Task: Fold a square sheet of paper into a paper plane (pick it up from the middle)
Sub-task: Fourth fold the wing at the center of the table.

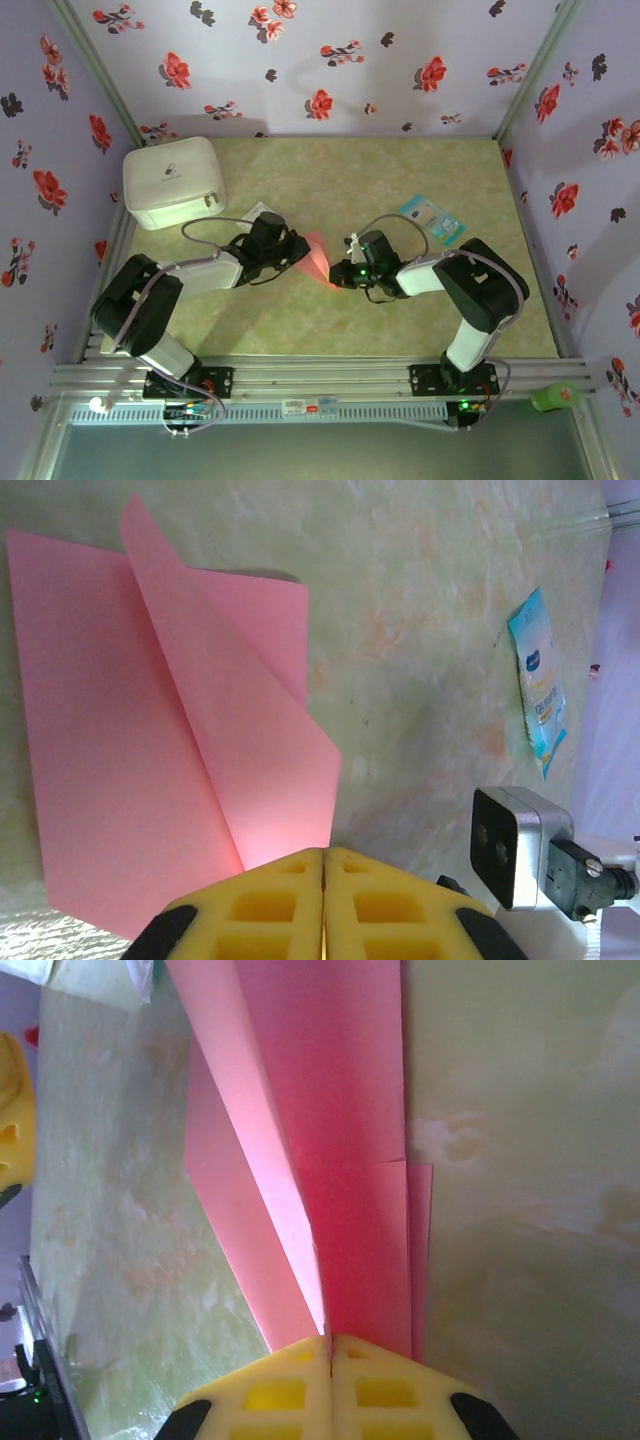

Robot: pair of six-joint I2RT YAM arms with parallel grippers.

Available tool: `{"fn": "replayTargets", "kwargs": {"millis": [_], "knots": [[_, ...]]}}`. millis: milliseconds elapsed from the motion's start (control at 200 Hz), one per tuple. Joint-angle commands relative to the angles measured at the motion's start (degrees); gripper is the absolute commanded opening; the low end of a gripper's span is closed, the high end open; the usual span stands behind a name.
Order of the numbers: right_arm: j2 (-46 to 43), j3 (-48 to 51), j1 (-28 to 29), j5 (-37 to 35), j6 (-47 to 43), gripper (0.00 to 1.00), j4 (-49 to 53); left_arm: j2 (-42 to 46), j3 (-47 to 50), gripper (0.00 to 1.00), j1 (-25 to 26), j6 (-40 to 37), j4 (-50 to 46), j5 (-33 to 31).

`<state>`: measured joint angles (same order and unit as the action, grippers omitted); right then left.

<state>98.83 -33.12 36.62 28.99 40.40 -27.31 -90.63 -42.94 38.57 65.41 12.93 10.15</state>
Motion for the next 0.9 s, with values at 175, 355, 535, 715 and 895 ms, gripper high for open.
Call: {"fn": "replayTargets", "kwargs": {"millis": [175,355,535,715,895], "knots": [[1.46,2.11,-0.67,0.72,3.27,0.04,-2.38,-3.93,-1.41,0.06,-0.69,-2.12,2.23,2.30],[1.39,2.80,-0.92,0.53,3.54,0.05,-2.97,-6.24,-2.59,0.06,-0.77,-2.67,4.94,4.16],[1.97,3.22,-1.33,0.83,4.50,0.05,-4.14,-8.69,-4.14,0.06,-0.85,-2.92,6.24,5.53],[2.52,3.89,-1.82,1.25,5.56,0.05,-5.72,-11.14,-5.18,0.06,-0.86,-2.65,6.76,6.45],[2.88,4.21,-2.17,1.52,6.10,0.04,-6.34,-12.85,-5.87,0.08,-0.86,-2.78,7.19,6.63]]}}
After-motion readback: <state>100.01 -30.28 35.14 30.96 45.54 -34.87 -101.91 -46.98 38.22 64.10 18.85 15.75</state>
